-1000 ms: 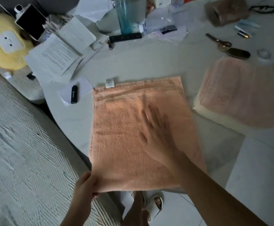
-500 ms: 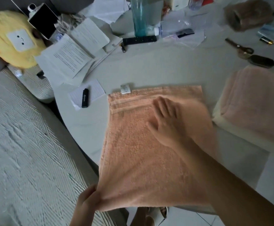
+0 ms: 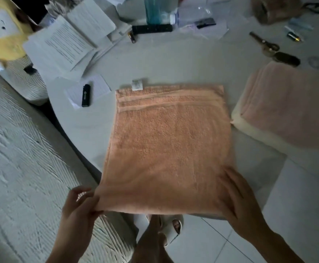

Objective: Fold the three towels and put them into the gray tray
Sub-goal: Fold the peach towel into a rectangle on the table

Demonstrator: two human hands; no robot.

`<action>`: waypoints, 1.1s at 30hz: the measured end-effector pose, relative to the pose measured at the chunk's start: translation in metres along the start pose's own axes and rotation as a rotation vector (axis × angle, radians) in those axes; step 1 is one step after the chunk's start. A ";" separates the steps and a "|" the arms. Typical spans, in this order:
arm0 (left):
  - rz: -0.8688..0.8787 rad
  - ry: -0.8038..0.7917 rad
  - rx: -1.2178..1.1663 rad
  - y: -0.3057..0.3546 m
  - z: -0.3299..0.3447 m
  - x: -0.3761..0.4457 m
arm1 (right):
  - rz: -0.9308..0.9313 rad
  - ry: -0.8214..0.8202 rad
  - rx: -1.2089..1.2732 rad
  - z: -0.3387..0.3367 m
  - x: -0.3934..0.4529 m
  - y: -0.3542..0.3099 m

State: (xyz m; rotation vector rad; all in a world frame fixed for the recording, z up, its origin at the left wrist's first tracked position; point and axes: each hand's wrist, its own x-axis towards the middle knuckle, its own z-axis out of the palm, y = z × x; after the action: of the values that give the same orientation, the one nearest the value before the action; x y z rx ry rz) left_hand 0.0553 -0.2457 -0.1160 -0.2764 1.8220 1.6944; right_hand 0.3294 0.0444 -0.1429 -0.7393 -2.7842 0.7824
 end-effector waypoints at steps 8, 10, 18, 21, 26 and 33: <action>0.209 -0.206 0.066 0.018 0.008 0.006 | -0.113 -0.027 -0.026 -0.026 -0.018 0.014; 0.311 -0.279 0.350 0.023 0.012 0.005 | -0.060 0.014 0.035 -0.032 -0.013 0.010; 0.587 -0.140 0.871 0.065 0.032 0.012 | 0.400 0.126 0.356 -0.078 0.011 -0.018; 0.554 -0.081 0.793 0.092 0.041 0.028 | 0.389 0.064 0.337 -0.100 0.033 -0.024; 0.647 -0.059 0.759 0.139 0.089 0.098 | 0.326 0.113 0.061 -0.117 0.141 -0.017; 0.552 -0.034 0.764 0.163 0.166 0.206 | 0.352 0.058 -0.475 -0.102 0.280 -0.032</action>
State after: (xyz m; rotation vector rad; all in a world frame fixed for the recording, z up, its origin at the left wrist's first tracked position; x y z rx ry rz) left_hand -0.1452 -0.0092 -0.0954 0.6188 2.5018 1.1537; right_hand 0.1011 0.2063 -0.0348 -1.3306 -2.8467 0.1214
